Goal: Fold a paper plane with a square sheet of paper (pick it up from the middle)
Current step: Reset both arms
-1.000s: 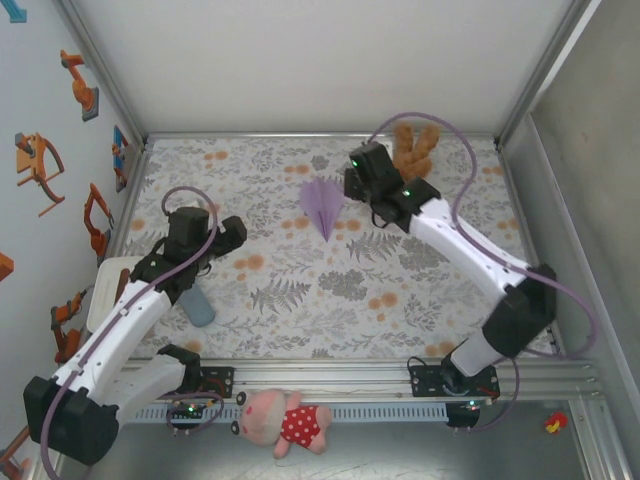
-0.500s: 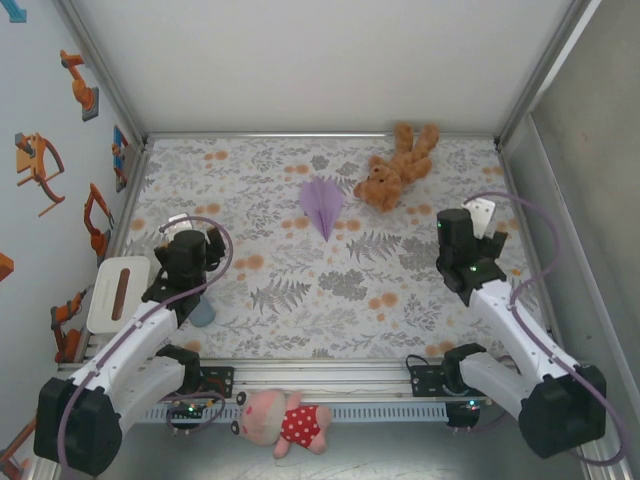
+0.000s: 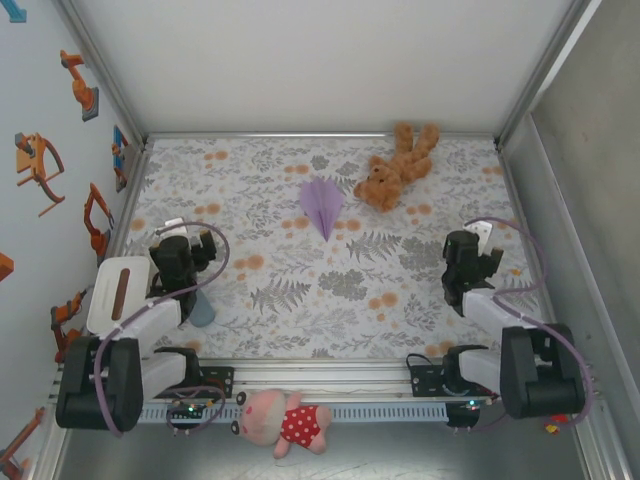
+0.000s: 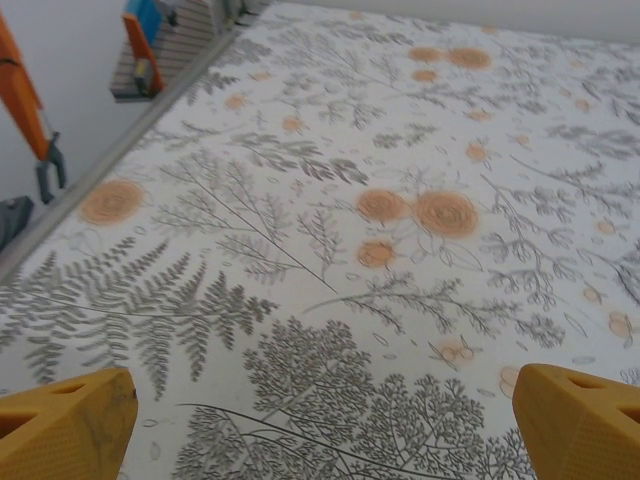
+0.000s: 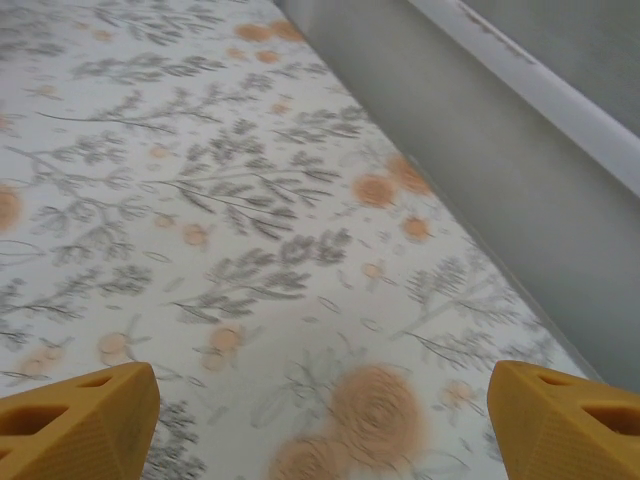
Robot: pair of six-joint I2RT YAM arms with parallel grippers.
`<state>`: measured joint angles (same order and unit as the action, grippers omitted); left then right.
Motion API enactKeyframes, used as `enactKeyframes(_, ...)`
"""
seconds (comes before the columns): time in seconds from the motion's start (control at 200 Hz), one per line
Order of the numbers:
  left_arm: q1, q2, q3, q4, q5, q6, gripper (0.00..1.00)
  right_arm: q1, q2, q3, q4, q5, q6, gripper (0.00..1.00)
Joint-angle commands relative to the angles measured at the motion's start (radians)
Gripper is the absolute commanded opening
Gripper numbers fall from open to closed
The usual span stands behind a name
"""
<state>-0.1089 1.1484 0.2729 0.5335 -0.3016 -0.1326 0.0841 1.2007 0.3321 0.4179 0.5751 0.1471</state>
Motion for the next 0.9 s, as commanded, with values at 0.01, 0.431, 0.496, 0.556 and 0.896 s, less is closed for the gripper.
enactKeyframes(0.01,0.027,0.091,-0.001,0.232,0.164,0.062,0.96,-0.01,0.082,-0.003,0.276,-0.128,-0.078,0.84)
enactKeyframes(0.431,0.144,0.364,0.072,0.4,0.392,0.072,0.96,-0.063,0.342,-0.003,0.562,-0.37,-0.094,0.84)
enactKeyframes(0.496,0.145,0.401,0.092,0.405,0.4,0.075,0.96,-0.067,0.343,-0.001,0.563,-0.371,-0.088,0.84)
enactKeyframes(0.556,0.143,0.385,0.1,0.359,0.397,0.078,0.96,-0.068,0.343,0.004,0.555,-0.369,-0.084,0.84)
enactKeyframes(0.896,0.084,0.395,0.14,0.296,0.25,0.1,0.96,-0.087,0.342,0.038,0.486,-0.363,-0.054,0.99)
